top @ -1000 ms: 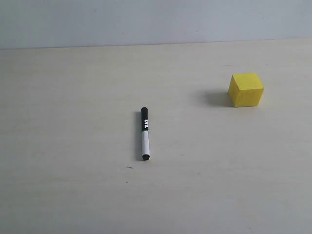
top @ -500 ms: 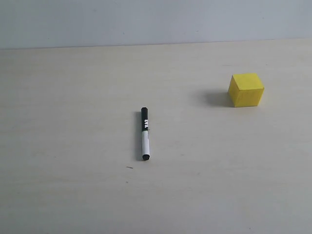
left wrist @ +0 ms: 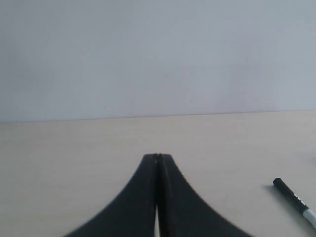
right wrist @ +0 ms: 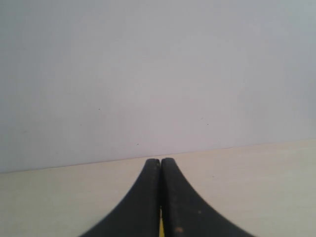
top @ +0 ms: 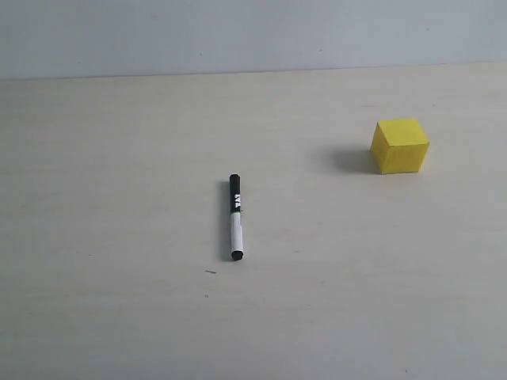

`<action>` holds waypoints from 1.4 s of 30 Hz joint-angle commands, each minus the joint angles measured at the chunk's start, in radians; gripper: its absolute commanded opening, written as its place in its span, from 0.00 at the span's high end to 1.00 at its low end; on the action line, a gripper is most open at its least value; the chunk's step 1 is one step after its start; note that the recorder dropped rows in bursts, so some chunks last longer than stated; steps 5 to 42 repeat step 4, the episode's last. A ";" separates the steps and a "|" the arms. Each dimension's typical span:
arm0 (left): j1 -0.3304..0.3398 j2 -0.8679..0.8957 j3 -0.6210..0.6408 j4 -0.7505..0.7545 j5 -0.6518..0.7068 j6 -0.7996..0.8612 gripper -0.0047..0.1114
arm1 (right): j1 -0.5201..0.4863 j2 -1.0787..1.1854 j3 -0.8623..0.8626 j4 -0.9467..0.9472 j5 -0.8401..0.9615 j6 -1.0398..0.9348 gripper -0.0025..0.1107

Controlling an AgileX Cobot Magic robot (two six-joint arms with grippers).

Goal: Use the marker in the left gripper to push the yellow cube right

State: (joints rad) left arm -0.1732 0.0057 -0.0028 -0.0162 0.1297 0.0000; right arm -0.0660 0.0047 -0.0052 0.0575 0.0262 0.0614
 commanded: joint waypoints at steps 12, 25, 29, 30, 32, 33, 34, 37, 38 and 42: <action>0.002 -0.006 0.003 0.002 -0.002 -0.007 0.95 | -0.003 -0.005 0.005 -0.008 -0.009 -0.008 0.98; 0.002 -0.006 0.003 0.002 -0.002 -0.007 0.95 | -0.003 -0.005 0.005 -0.008 -0.009 -0.008 0.98; 0.002 -0.006 0.003 0.002 -0.002 -0.007 0.95 | -0.003 -0.005 0.005 -0.008 -0.009 -0.008 0.98; 0.002 -0.006 0.003 0.002 -0.002 -0.007 0.95 | -0.003 -0.005 0.005 -0.008 -0.009 -0.008 0.98; 0.002 -0.006 0.003 0.002 -0.002 -0.007 0.95 | -0.003 -0.005 0.005 -0.008 -0.009 -0.008 0.98; 0.002 -0.006 0.003 0.002 -0.002 -0.007 0.95 | -0.003 -0.005 0.005 -0.008 -0.009 -0.008 0.98; 0.002 -0.006 0.003 0.002 -0.002 -0.007 0.95 | -0.003 -0.005 0.005 -0.008 -0.009 -0.008 0.98; 0.002 -0.006 0.003 0.002 -0.002 -0.007 0.95 | -0.003 -0.005 0.005 -0.008 -0.009 -0.008 0.98; 0.002 -0.006 0.003 0.002 -0.002 -0.007 0.95 | -0.003 -0.005 0.005 -0.008 -0.009 -0.008 0.98; 0.002 -0.006 0.003 0.002 -0.002 -0.007 0.95 | -0.003 -0.005 0.005 -0.008 -0.009 -0.008 0.98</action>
